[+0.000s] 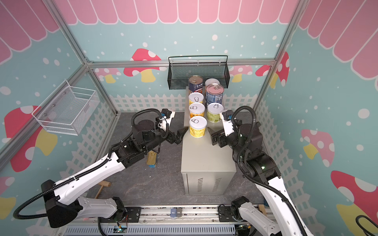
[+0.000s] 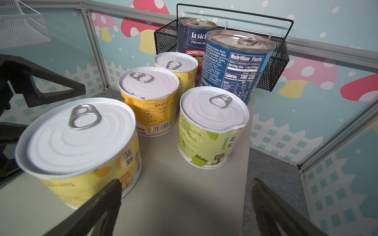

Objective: Place and organize the canned foods onto the counter
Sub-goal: 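Lower the left gripper onto the sardine tin on the floor while right gripper withdraws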

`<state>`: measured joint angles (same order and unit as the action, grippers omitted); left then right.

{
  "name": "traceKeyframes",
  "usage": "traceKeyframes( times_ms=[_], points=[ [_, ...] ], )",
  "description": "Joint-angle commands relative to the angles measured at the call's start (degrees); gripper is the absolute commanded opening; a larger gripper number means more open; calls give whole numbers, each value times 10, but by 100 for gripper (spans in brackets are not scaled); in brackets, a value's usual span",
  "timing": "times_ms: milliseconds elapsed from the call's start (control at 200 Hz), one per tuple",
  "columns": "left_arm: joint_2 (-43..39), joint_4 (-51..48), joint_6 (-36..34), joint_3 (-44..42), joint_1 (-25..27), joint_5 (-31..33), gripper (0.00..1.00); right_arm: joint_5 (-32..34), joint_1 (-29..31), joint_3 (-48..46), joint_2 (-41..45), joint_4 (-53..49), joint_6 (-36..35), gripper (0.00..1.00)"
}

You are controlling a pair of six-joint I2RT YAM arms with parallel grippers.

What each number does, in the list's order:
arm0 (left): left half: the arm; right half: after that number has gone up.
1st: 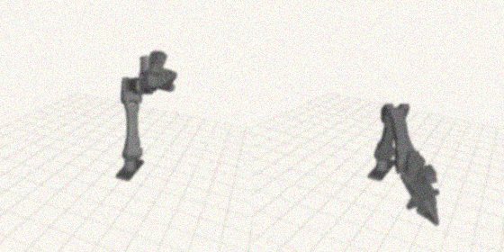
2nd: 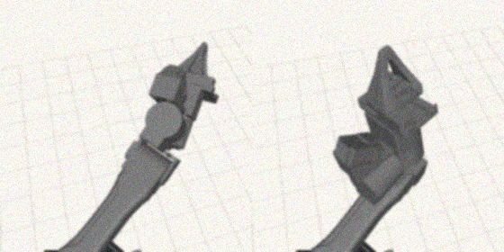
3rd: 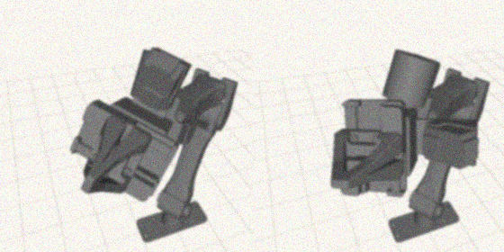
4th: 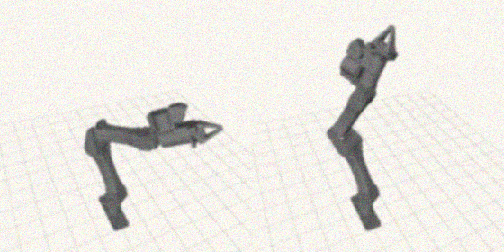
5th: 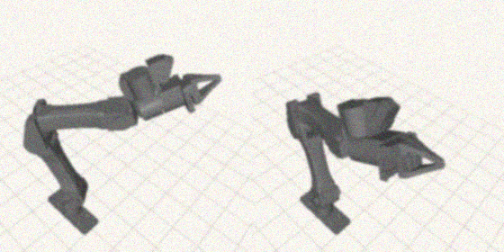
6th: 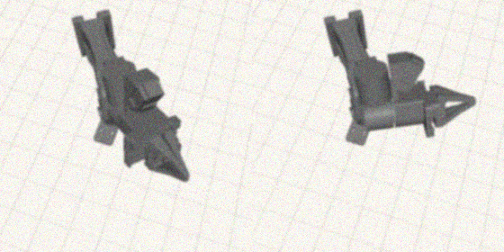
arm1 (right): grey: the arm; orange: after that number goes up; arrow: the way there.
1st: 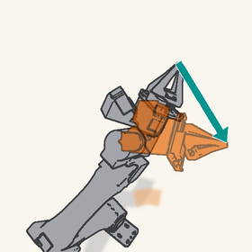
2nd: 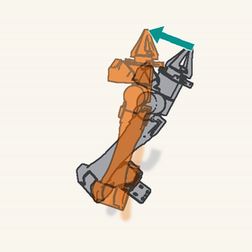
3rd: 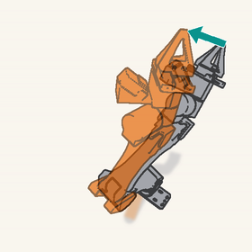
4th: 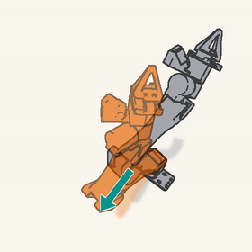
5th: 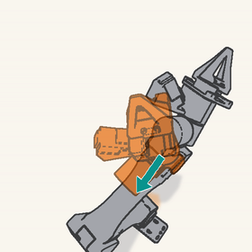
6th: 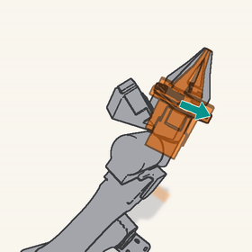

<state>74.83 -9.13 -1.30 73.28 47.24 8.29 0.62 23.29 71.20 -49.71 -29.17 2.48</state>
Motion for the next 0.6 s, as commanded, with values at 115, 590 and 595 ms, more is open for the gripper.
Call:
traceKeyframes(
  times_ms=[115, 590, 595],
  points=[
    [-32, -89, -5, 7, -14, 24, 99, 33, -2, 14, 41, -72, 4, 99],
    [-134, -200, 140, -91, -200, -49, 99, -60, -2, 78, 75, -224, -72, 99],
    [-134, -202, 141, -90, -201, -49, 99, -60, -2, 78, 75, -224, -72, 99]
  ],
)
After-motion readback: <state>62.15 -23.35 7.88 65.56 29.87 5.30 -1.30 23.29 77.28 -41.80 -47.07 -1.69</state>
